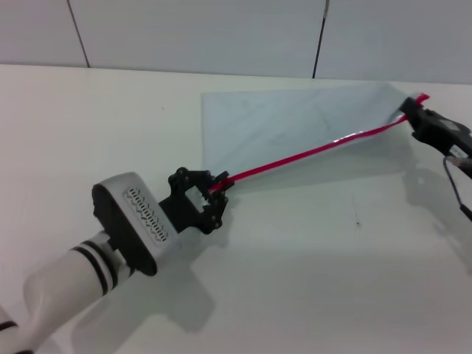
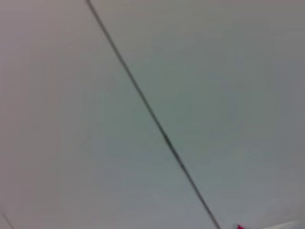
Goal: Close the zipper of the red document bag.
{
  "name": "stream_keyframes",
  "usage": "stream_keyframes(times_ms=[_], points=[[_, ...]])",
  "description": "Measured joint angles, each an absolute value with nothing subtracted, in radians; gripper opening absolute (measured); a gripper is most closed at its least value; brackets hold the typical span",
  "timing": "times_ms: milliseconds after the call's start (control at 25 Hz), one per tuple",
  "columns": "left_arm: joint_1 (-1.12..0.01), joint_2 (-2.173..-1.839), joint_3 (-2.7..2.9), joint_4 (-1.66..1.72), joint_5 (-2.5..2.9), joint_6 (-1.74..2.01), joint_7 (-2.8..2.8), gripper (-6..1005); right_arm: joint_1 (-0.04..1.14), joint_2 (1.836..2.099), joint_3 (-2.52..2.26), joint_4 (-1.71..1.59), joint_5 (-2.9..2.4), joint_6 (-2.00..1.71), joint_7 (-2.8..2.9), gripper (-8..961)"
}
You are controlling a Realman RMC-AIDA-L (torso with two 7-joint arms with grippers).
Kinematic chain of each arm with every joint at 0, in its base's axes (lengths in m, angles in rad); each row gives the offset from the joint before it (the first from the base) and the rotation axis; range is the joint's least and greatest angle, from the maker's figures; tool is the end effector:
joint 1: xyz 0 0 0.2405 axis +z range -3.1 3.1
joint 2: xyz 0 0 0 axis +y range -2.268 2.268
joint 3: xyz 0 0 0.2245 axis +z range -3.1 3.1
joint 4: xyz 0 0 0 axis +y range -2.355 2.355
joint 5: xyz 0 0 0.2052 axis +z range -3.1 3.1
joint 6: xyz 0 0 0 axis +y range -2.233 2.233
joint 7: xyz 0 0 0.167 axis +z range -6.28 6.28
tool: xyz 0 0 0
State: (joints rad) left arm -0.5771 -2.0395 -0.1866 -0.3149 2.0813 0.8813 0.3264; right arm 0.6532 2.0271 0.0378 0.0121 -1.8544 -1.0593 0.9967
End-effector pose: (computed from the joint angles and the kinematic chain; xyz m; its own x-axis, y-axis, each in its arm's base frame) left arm -0.2483 0.3281 -0.1043 0.9757 -0.1317 0.1751 0.0572 -0.6186 -0.7836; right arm 0.2647 0.3806 -0.0196 0.3477 -0.3156 -0.8829 -0.9054 -0.3577 -0.2286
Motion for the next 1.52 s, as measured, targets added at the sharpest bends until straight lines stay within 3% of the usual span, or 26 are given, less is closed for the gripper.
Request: stream_keyframes(times_ms=[480,720,840,920,1280,1520], points=[[-0.505,-2.039,-0.207,-0.314,2.037,0.979,0.326,89,0.647,2.026,0.039,0.004,-1.853,-1.047,0.999,115],[-0.496,-2.038,-0.225,-0.315,1.841,1.104,0.312,267,0.643,2.027,0.044,-0.009,-1.851,-1.050,0.999,118],[-0.485,-2.034,-0.225,-0.311,1.778,1.184,0.277,408,0.636,2.028,0.047,-0.018,-1.845,-1.060,0.990,120],[-0.482,-2.033,-0.226,-0.290,1.769,1.259,0.237,502,0.630,2.029,0.052,-0.022,-1.840,-1.068,0.981,213],[-0.459,-2.031,-0.230,-0.202,1.727,1.451,-0.005,508,0.584,2.034,0.073,-0.024,-1.839,-1.289,0.846,597],[-0.452,-2.029,-0.230,-0.158,1.716,1.473,-0.104,510,0.550,2.035,0.087,0.051,-1.835,-1.385,0.616,651]])
